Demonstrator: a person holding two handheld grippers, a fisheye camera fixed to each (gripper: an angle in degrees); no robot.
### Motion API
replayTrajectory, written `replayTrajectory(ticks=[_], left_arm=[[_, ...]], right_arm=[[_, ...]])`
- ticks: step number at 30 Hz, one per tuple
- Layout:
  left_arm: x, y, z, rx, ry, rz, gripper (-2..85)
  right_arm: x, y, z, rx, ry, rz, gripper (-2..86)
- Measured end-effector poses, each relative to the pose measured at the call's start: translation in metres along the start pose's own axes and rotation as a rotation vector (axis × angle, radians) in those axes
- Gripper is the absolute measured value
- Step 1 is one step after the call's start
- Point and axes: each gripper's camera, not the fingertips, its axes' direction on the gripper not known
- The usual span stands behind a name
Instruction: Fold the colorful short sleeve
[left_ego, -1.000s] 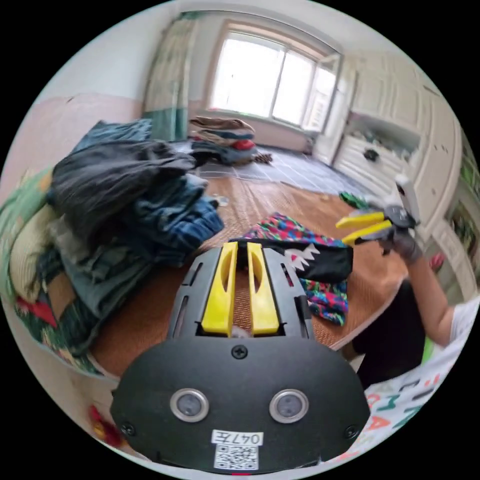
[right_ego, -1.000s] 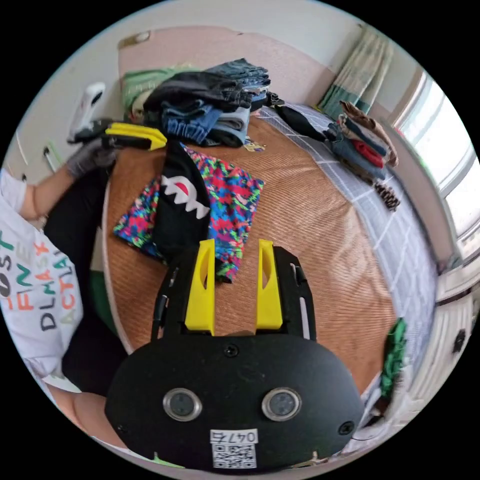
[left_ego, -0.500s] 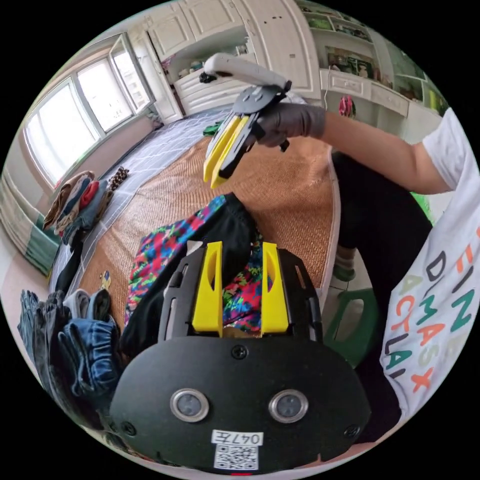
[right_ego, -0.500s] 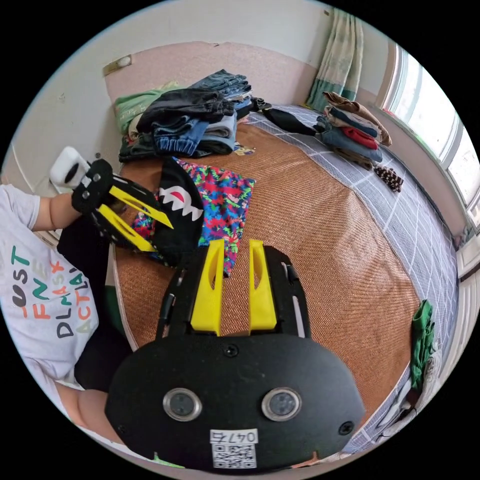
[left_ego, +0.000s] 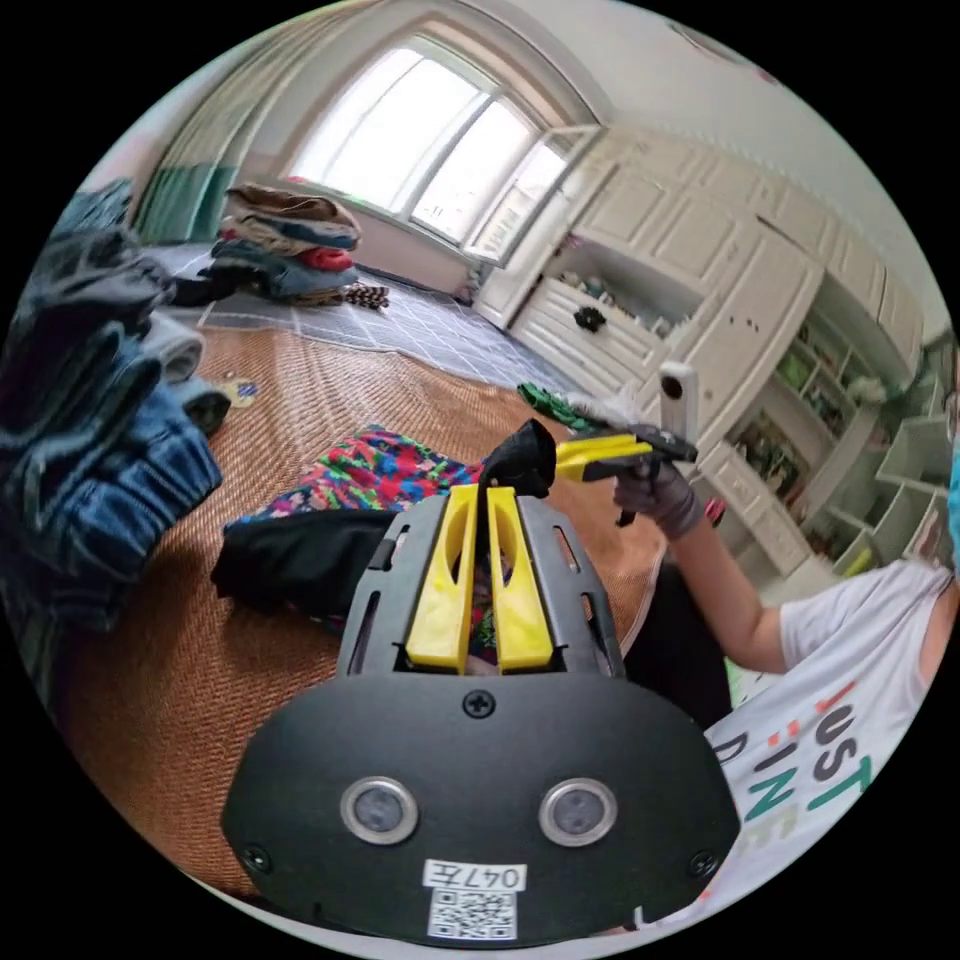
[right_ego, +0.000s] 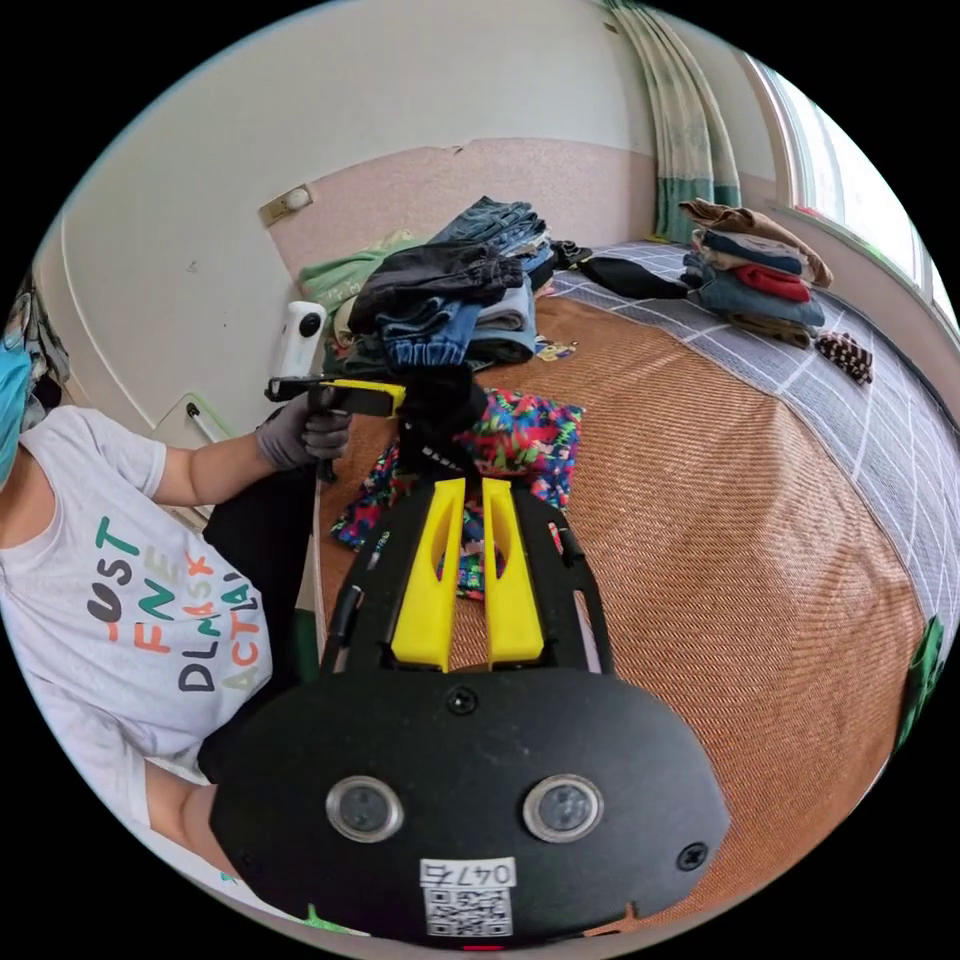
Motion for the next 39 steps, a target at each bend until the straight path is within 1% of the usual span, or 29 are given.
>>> replayTrajectory(ticks=[4,12,15,16,20,25,27,32,36,39], left_arm=[[-0.03,0.001,-0.012,0.019,0.013,-0.029,-0.8],[-0.074,0.003,-0.033,0.03,0.075,-0.031,-0.8],[-0.078,0.001,-0.043,0.026,0.083,0.019,-0.7],[-0.077,0.0,-0.045,0.025,0.083,0.033,-0.7],[-0.071,-0.002,-0.054,0.008,0.05,0.115,-0.5],[-0.061,-0.003,-0.067,-0.011,-0.018,0.2,-0.3],[-0.053,-0.004,-0.072,-0.028,-0.068,0.246,-0.1],[-0.04,-0.005,-0.085,-0.036,-0.138,0.3,0.0],[-0.041,-0.009,-0.106,-0.029,-0.144,0.286,-0.1],[-0.042,-0.014,-0.124,-0.016,-0.135,0.256,-0.1]], right_arm=[[-0.01,-0.003,0.017,-0.006,-0.024,-0.055,0.9],[-0.026,0.003,0.029,0.12,0.007,-0.055,4.6],[-0.018,0.014,0.02,0.201,-0.032,-0.001,5.0],[-0.013,0.019,0.018,0.221,-0.073,0.024,5.4],[0.0,0.034,0.019,0.243,-0.176,0.099,6.3],[-0.001,0.046,0.021,0.253,-0.203,0.178,5.4],[-0.004,0.049,0.023,0.245,-0.194,0.209,4.4],[-0.029,0.057,0.031,0.211,-0.079,0.232,2.3],[-0.052,0.058,0.034,0.181,-0.026,0.202,0.5],[-0.073,0.061,0.034,0.166,0.071,0.185,-0.6]])
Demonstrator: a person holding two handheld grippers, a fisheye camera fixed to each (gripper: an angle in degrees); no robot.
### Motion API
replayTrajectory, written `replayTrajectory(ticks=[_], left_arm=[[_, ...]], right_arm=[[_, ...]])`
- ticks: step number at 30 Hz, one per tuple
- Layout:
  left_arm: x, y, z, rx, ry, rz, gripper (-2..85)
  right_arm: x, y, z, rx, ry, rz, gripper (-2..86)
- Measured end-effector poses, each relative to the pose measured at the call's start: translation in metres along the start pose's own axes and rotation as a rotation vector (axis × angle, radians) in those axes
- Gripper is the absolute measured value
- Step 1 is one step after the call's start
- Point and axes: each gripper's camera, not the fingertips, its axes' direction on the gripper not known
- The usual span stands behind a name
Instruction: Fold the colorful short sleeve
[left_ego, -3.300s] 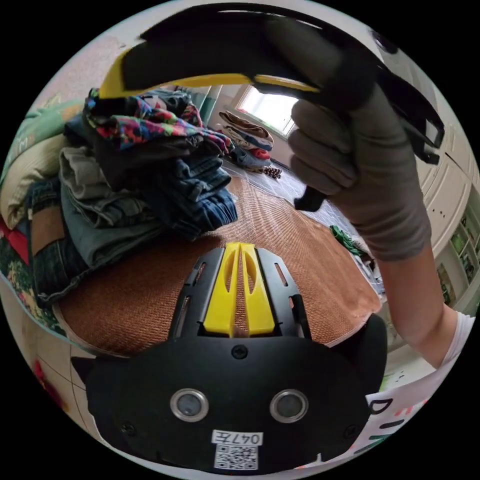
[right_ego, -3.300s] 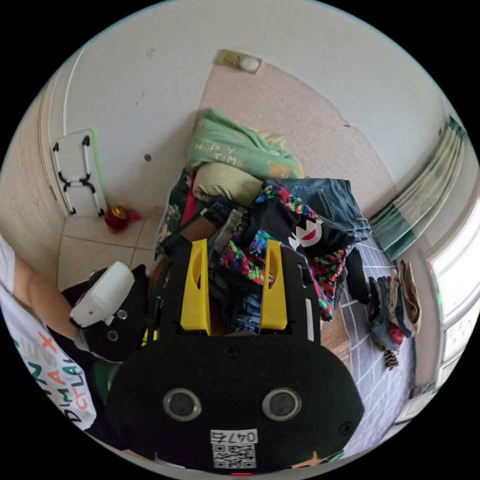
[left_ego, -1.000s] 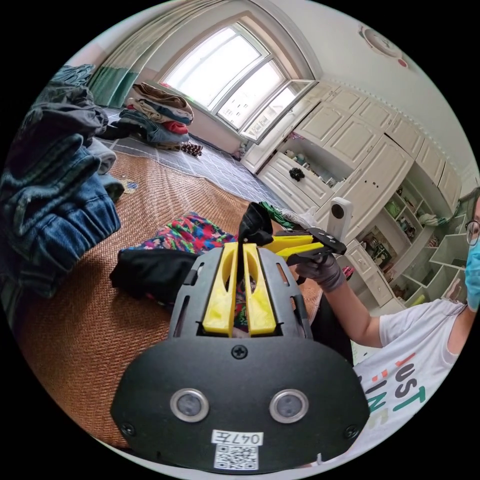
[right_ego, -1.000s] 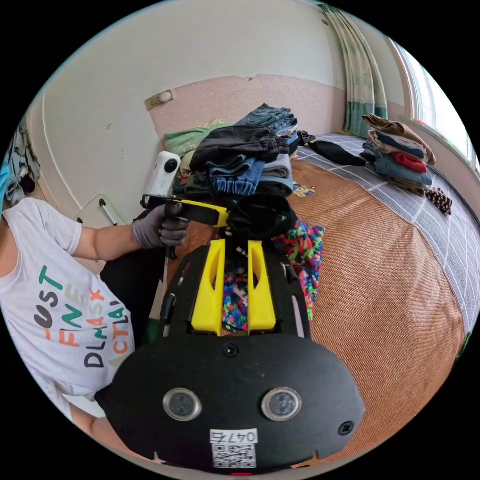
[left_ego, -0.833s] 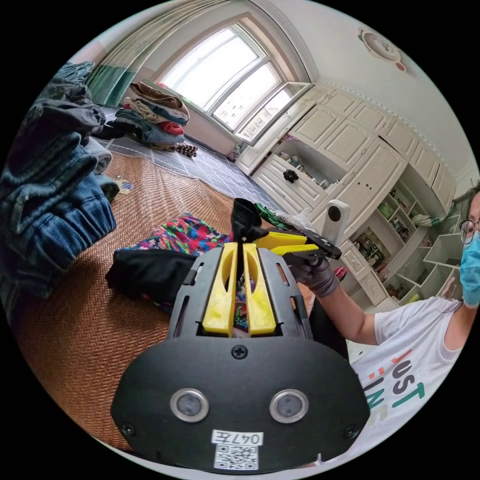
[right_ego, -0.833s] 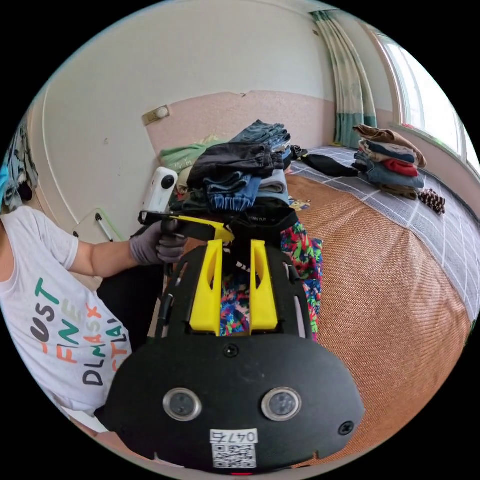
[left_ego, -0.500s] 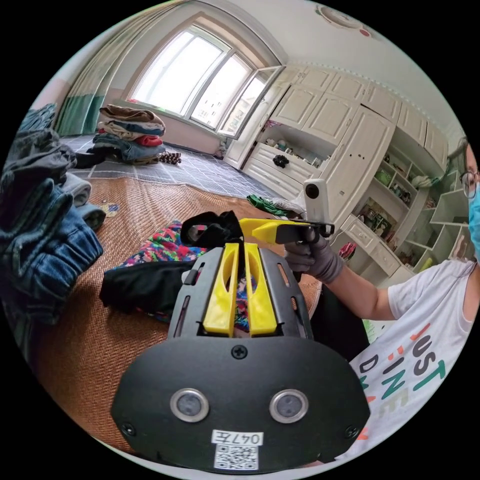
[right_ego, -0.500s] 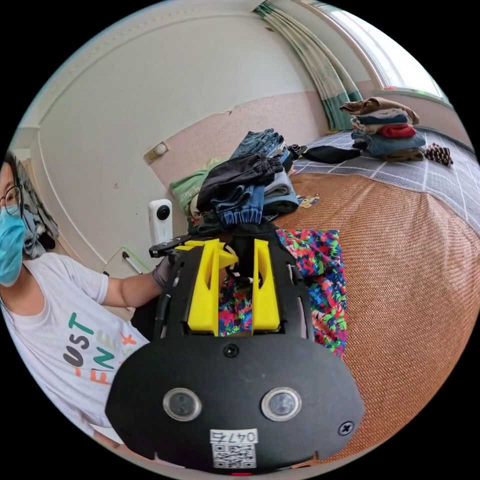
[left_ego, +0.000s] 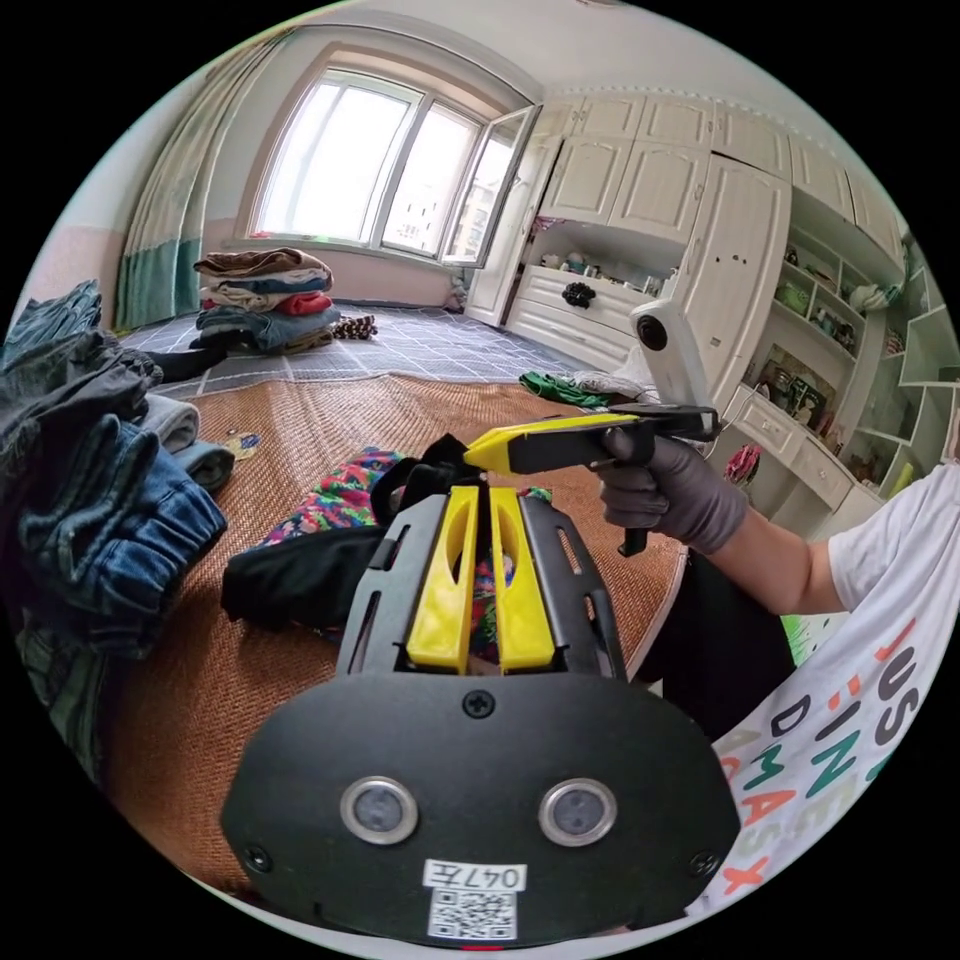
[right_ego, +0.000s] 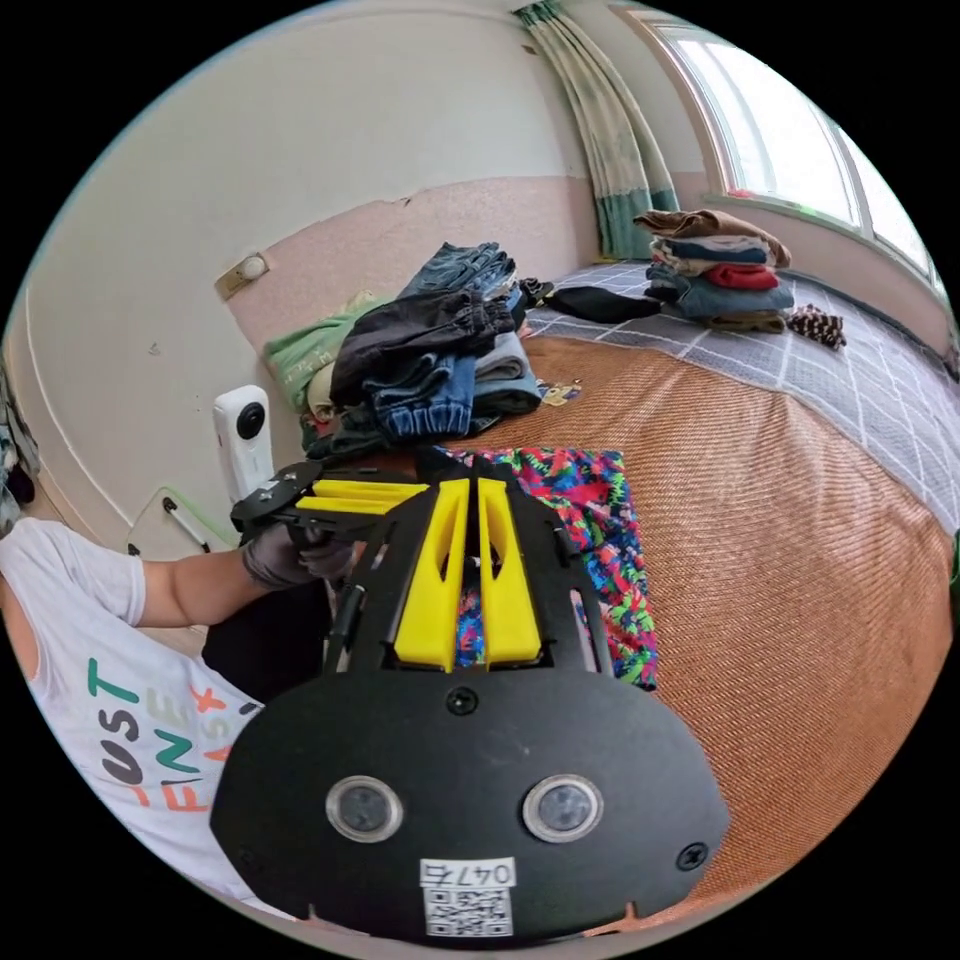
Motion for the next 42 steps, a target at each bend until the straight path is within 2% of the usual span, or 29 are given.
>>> replayTrajectory(ticks=[5,10,13,16,19,24,26,29,34,36,39,42], left_arm=[[-0.017,-0.013,-0.05,0.098,0.107,-0.076,-0.5],[-0.002,-0.05,-0.124,0.149,0.07,-0.049,-0.9],[0.035,-0.084,-0.172,0.157,-0.041,0.02,-1.0],[0.08,-0.129,-0.231,0.212,-0.137,0.091,-1.0],[0.143,-0.18,-0.296,0.279,-0.195,0.208,-0.9],[0.3,-0.23,-0.4,0.473,-0.437,0.494,-1.0],[0.341,-0.241,-0.417,0.51,-0.505,0.557,-0.9],[0.369,-0.281,-0.412,0.469,-0.525,0.566,-0.9],[0.34,-0.387,-0.303,0.231,-0.574,0.505,-0.8],[0.345,-0.431,-0.234,0.17,-0.797,0.556,-0.8],[0.397,-0.449,-0.185,0.228,-1.065,0.78,-0.8],[0.43,-0.45,-0.188,0.318,-1.048,0.839,-0.8]], right_arm=[[-0.027,0.008,-0.048,0.082,0.122,-0.019,-0.9],[-0.069,0.017,-0.127,0.222,0.191,-0.067,-0.9],[-0.114,0.017,-0.175,0.264,0.328,-0.141,-0.9],[-0.164,0.013,-0.226,0.317,0.441,-0.223,-0.9],[-0.22,0.008,-0.276,0.387,0.468,-0.324,-1.0],[-0.32,0.021,-0.338,0.552,0.629,-0.508,-1.1],[-0.349,0.022,-0.353,0.595,0.7,-0.557,-1.1],[-0.34,-0.005,-0.35,0.543,0.72,-0.508,-1.1],[-0.246,-0.094,-0.297,0.277,0.766,-0.344,-1.1],[-0.208,-0.128,-0.275,0.215,0.833,-0.25,-1.2],[-0.202,-0.159,-0.256,0.219,1.037,-0.29,-1.3],[-0.23,-0.161,-0.264,0.289,1.055,-0.389,-1.3]])
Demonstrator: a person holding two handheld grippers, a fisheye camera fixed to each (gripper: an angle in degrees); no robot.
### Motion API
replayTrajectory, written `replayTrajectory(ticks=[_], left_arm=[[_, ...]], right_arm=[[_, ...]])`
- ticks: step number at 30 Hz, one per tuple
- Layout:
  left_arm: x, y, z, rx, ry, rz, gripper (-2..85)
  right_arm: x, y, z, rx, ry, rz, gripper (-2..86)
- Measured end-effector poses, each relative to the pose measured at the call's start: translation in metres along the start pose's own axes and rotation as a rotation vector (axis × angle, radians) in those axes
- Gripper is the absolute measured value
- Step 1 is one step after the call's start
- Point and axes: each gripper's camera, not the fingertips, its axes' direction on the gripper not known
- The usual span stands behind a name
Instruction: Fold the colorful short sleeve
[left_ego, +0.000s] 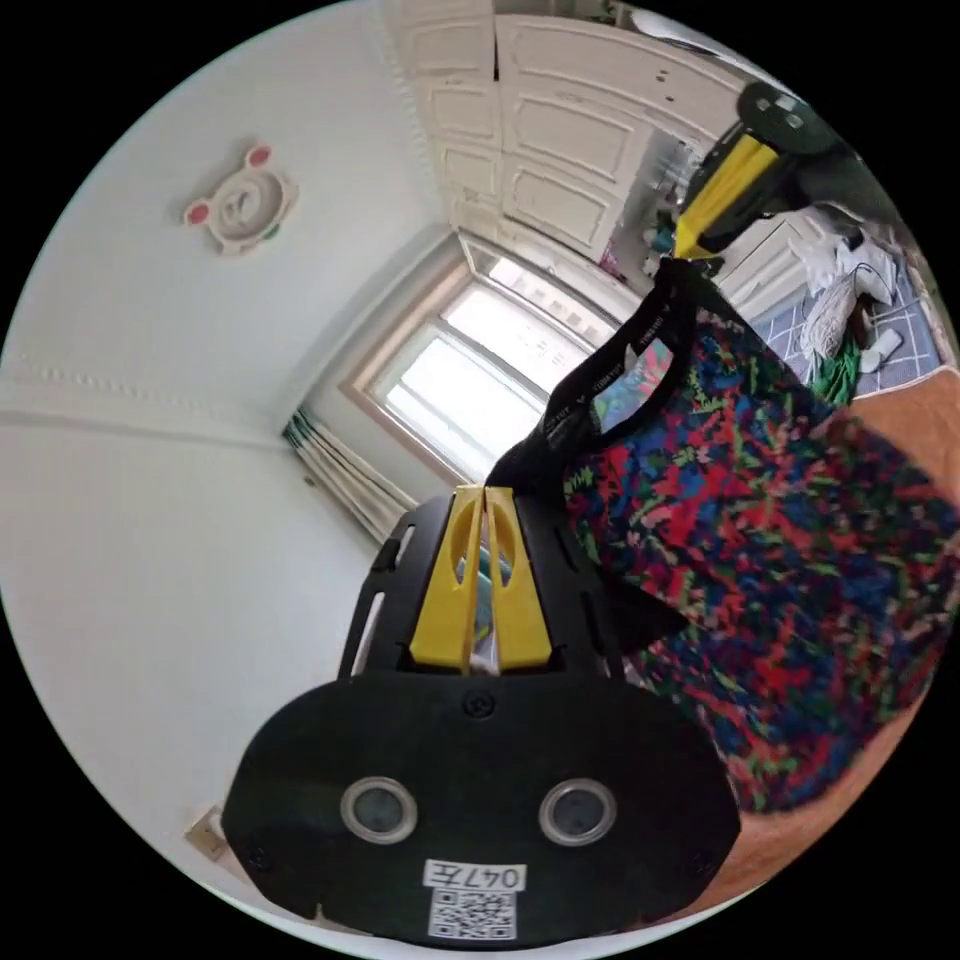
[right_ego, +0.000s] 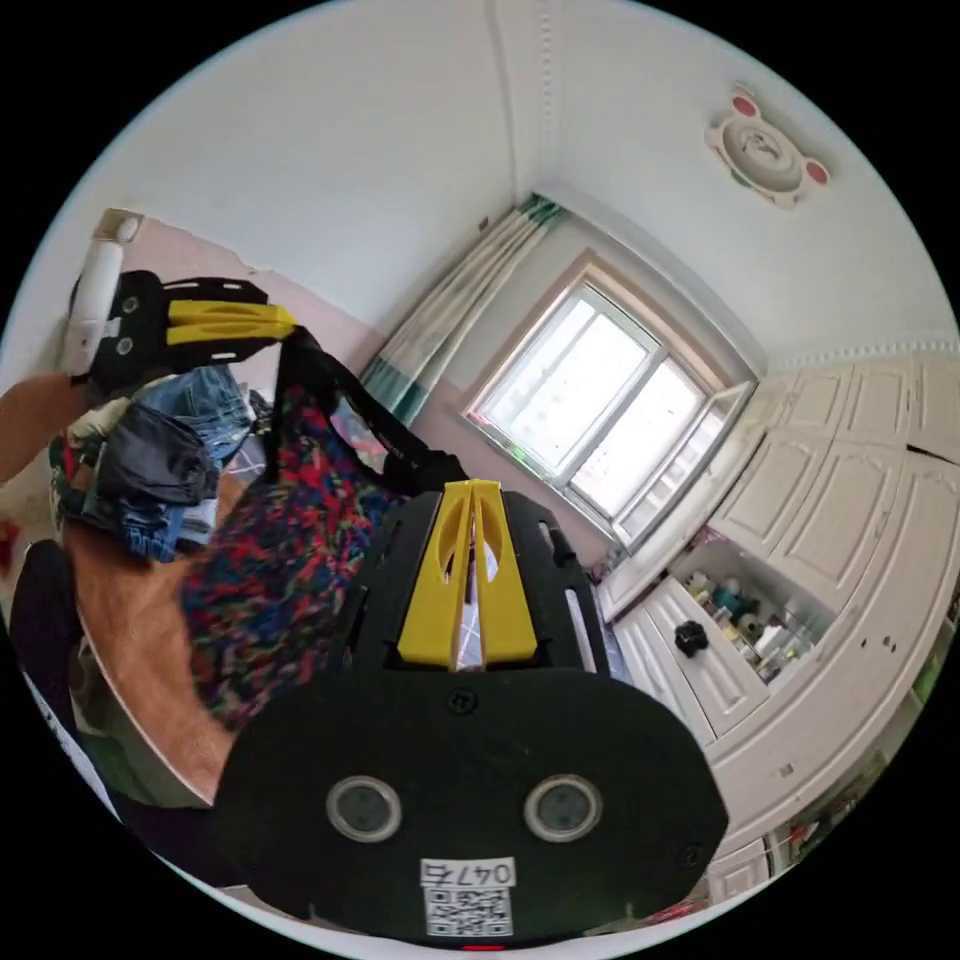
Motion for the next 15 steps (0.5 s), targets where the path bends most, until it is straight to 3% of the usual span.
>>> replayTrajectory(ticks=[4,7,12,15], left_arm=[[0.013,0.021,-0.009,0.005,0.235,0.065,-0.8],[0.077,0.061,-0.012,-0.118,0.435,0.294,-0.8],[0.249,0.141,-0.012,-0.364,0.805,0.42,-0.8],[0.335,0.154,-0.013,-0.464,0.939,0.468,-0.8]], right_arm=[[-0.025,0.021,-0.001,-0.001,-0.224,-0.107,-1.3],[-0.077,0.064,0.034,-0.116,-0.412,-0.191,-1.3],[-0.184,0.156,0.111,-0.379,-0.575,-0.265,-1.2],[-0.225,0.202,0.149,-0.535,-0.646,-0.277,-0.7]])
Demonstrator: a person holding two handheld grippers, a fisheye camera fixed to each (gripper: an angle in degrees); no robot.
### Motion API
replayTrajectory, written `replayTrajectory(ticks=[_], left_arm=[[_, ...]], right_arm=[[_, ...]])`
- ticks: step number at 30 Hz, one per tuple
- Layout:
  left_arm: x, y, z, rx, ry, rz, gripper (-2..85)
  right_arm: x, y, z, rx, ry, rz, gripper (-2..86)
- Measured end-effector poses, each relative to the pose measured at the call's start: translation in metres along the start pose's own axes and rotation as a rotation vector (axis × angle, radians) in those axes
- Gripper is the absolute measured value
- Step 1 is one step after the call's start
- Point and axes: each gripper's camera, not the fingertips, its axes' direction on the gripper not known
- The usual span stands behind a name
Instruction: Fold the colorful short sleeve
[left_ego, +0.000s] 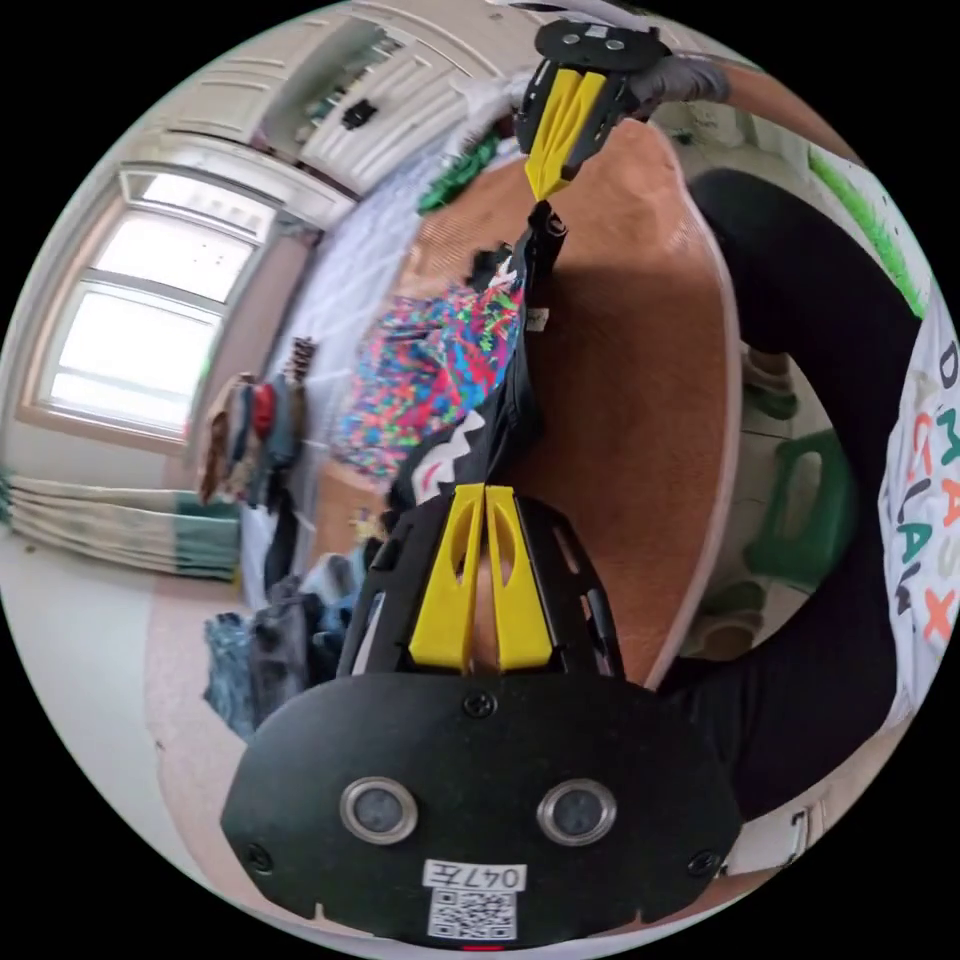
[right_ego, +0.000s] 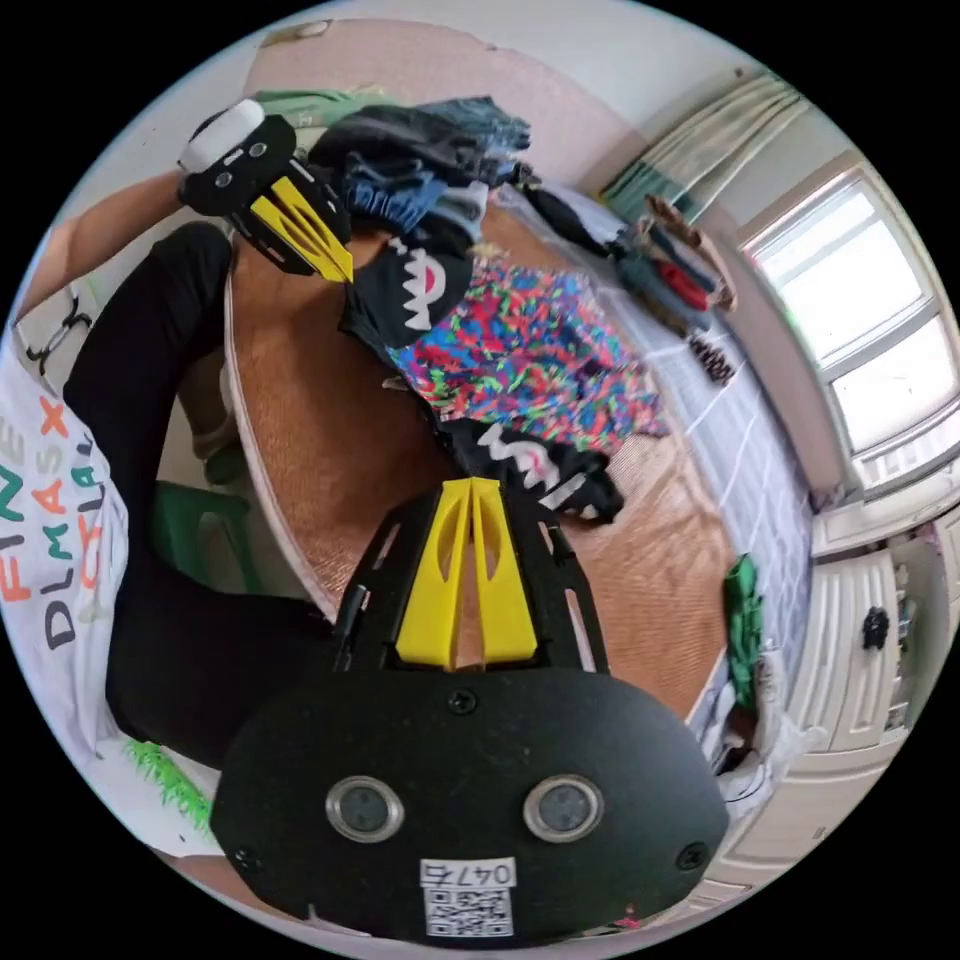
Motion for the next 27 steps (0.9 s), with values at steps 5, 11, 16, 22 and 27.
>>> replayTrajectory(ticks=[5,11,16,22,27], left_arm=[[0.005,-0.029,0.026,0.013,0.098,-0.047,-0.8],[-0.02,-0.019,0.043,0.18,0.224,-0.23,-0.7],[0.0,-0.024,0.041,0.169,0.117,-0.183,-0.7],[0.0,-0.02,0.051,0.194,0.138,-0.213,-0.7],[0.001,-0.017,0.06,0.196,0.157,-0.213,-0.7]], right_arm=[[0.043,0.02,0.016,0.014,-0.231,0.114,1.8],[0.172,0.048,0.022,0.164,-0.227,0.599,1.9],[0.228,0.021,0.074,0.092,-0.214,0.669,1.8],[0.252,-0.024,0.105,0.05,-0.205,0.636,1.0],[0.264,-0.032,0.113,0.02,-0.266,0.587,-0.4]])
